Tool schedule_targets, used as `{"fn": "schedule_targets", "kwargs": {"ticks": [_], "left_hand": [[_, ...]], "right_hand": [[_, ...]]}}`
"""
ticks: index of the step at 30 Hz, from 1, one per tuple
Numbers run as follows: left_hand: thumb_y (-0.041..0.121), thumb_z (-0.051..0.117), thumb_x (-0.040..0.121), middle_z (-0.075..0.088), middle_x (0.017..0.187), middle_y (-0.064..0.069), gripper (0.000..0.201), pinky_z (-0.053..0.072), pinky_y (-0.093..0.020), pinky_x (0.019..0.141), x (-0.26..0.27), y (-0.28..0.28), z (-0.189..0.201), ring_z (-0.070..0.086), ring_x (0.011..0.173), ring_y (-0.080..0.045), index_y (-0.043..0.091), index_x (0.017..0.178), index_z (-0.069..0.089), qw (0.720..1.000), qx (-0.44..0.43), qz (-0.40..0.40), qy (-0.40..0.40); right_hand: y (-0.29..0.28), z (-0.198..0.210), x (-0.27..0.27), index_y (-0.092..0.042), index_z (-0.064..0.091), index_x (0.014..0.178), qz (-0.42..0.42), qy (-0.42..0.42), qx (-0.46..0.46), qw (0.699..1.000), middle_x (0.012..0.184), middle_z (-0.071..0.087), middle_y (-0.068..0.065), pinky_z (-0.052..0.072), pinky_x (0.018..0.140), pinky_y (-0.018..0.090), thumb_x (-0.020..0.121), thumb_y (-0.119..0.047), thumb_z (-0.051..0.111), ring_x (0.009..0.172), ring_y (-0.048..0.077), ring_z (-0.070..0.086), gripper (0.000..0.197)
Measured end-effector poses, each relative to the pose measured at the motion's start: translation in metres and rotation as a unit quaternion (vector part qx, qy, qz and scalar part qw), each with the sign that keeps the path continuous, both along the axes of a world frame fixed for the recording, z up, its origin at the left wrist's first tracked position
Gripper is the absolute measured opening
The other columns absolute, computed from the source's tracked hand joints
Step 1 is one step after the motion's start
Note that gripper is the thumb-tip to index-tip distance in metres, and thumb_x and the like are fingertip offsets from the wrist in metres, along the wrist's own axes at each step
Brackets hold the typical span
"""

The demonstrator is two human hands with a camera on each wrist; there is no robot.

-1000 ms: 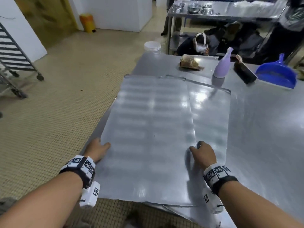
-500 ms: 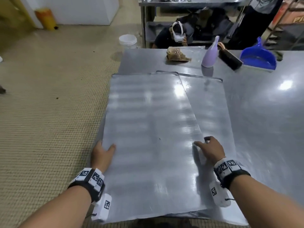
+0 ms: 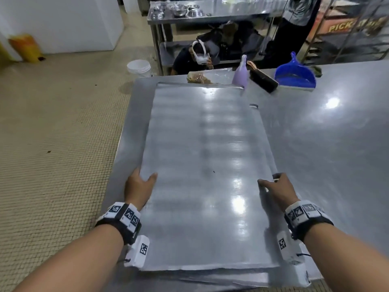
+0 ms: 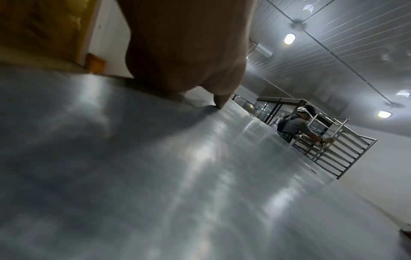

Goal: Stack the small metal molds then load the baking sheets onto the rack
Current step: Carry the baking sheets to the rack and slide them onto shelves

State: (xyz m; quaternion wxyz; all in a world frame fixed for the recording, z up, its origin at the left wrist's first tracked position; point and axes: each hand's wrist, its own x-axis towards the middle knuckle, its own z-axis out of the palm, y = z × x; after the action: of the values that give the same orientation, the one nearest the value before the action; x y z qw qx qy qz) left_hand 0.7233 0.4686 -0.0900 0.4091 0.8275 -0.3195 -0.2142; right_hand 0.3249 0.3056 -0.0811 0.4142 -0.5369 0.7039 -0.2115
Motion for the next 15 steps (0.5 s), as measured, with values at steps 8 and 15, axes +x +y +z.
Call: {"fn": "schedule_targets", "kwargs": {"ticks": [8, 15], "left_hand": [[0.036, 0.077, 0.085, 0.071, 0.126, -0.011, 0.048, 0.05, -0.042, 0.102, -0.012, -0.04, -0.028, 0.064, 0.118, -0.034, 0.012, 0.126, 0.067, 0.994, 0.089, -0.055, -0.01], [0.056, 0.064, 0.068, 0.065, 0.114, -0.017, 0.055, 0.051, -0.043, 0.098, 0.014, -0.058, -0.029, 0.061, 0.11, -0.039, 0.02, 0.109, 0.068, 0.969, 0.213, -0.123, -0.025]], "right_hand": [[-0.018, -0.01, -0.027, -0.006, 0.048, 0.13, -0.002, 0.071, 0.031, 0.997, 0.116, 0.057, 0.01, 0.043, 0.087, 0.035, 0.083, -0.029, 0.077, 0.105, 0.029, 0.056, 0.06], [-0.023, -0.008, -0.032, -0.008, 0.056, 0.127, 0.047, 0.174, 0.021, 0.983, 0.121, 0.065, 0.01, 0.045, 0.084, 0.035, 0.085, -0.035, 0.075, 0.109, 0.03, 0.061, 0.053]]}}
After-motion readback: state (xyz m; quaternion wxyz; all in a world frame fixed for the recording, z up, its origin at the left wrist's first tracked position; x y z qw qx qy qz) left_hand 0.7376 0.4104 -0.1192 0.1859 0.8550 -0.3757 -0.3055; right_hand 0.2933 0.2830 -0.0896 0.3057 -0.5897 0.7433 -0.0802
